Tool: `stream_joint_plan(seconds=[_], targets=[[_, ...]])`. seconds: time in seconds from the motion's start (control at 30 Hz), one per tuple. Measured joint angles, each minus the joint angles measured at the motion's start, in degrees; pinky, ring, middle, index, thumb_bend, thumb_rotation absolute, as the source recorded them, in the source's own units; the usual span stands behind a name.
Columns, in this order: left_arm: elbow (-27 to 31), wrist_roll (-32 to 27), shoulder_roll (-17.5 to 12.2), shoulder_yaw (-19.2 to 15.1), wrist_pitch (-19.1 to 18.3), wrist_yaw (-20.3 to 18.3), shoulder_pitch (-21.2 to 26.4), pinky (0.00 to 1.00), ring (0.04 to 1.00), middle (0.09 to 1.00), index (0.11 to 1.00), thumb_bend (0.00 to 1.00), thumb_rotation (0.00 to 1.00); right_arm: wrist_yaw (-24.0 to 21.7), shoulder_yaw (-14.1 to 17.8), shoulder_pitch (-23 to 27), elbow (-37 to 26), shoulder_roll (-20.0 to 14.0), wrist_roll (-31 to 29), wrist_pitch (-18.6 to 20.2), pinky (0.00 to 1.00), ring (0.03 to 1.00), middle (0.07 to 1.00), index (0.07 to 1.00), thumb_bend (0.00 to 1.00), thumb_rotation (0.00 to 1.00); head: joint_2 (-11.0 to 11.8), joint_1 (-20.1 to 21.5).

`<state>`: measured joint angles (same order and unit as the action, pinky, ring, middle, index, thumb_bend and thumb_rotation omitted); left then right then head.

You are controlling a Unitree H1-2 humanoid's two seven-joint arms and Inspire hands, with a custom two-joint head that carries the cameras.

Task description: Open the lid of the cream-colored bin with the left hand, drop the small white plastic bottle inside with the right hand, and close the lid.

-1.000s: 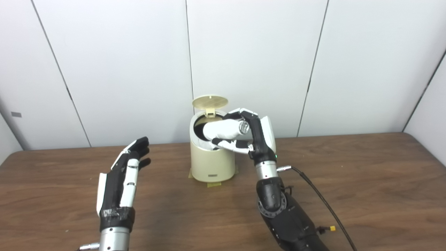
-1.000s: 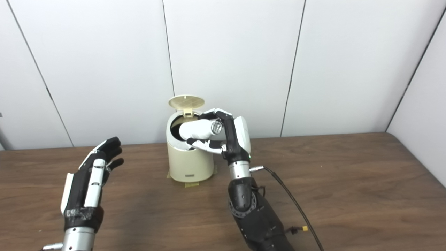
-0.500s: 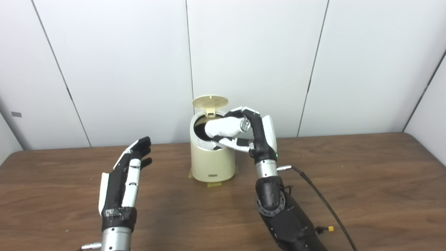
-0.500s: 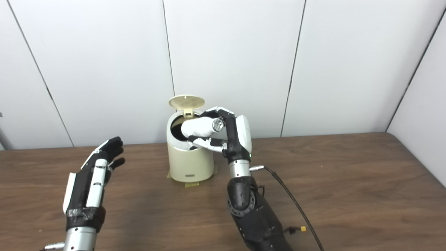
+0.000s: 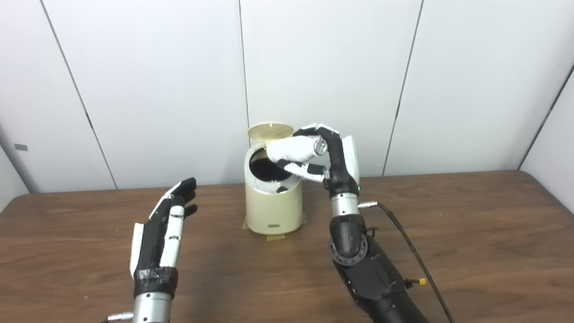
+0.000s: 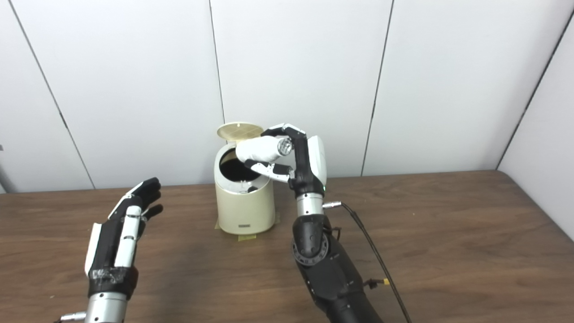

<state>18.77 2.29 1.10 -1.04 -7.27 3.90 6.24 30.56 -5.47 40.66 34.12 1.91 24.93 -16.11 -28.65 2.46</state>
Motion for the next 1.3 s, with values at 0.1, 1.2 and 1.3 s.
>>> stream_joint_plan(seconds=[0.1,1.2,1.3], targets=[[0.0,0.1,-0.1,0.1,0.3,0.0,0.0,0.83,0.874,0.858,0.834,0.30,0.83,-0.7,-0.1,0.0,-0.4,-0.1,0.1,0.8,0.44,0.573,0.642,0.492,0.52,0.13,0.0,0.0],[0.0,0.1,-0.2,0.2,0.7,0.0,0.0,0.83,0.866,0.855,0.828,0.32,0.82,-2.3,-0.2,-1.3,-1.5,-0.6,-0.8,-0.3,0.42,0.536,0.609,0.555,0.80,0.07,-0.2,-0.1],[0.0,0.1,-0.3,0.1,0.7,0.0,0.0,0.82,0.867,0.856,0.830,0.32,0.82,-0.5,1.0,-1.9,-0.6,-0.2,-2.8,-5.9,0.39,0.501,0.584,0.493,0.54,0.14,-0.3,-0.2]])
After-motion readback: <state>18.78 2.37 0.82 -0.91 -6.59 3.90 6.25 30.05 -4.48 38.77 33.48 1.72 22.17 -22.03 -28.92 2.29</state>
